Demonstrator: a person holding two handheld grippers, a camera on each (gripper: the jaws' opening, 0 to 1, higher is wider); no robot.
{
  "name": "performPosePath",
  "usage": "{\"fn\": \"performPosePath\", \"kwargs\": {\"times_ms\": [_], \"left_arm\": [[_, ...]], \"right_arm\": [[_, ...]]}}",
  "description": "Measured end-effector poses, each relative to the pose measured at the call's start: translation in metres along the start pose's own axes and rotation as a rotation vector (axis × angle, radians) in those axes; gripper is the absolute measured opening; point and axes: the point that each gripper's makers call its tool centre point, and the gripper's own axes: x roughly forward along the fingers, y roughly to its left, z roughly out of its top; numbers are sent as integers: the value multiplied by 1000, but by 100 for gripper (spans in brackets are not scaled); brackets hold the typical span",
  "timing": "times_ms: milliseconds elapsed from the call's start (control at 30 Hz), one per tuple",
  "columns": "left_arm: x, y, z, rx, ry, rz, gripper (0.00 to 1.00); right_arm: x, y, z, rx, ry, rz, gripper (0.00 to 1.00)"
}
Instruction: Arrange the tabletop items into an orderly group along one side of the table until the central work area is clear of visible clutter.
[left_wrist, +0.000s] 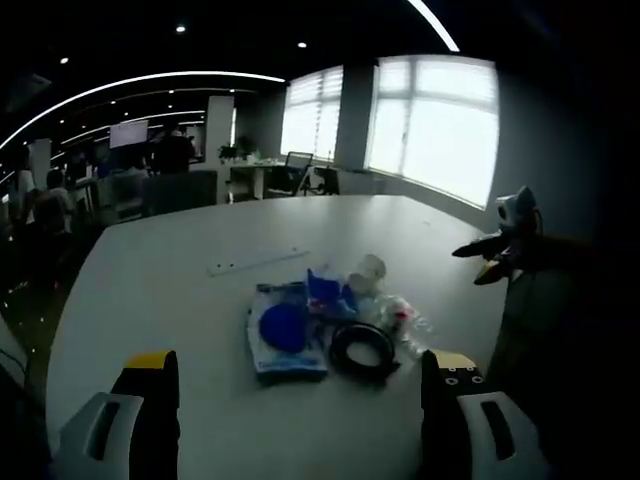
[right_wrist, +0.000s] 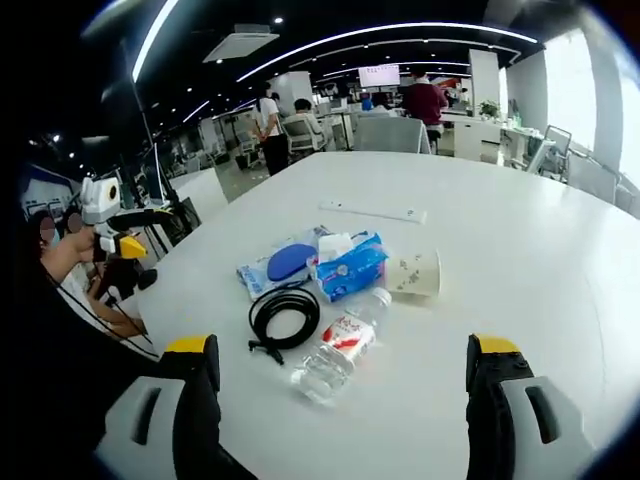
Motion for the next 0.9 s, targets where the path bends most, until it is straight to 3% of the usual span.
{"fn": "performPosePath", "kwargs": {"times_ms": [267, 900], "left_arm": [[1, -7, 0, 10, 5, -21, 100], [-4, -2, 2, -12, -18, -6, 100]], "right_arm": [[0, -3, 1, 12, -9, -9, 99], [0, -5, -5, 41, -12, -11, 98]]}}
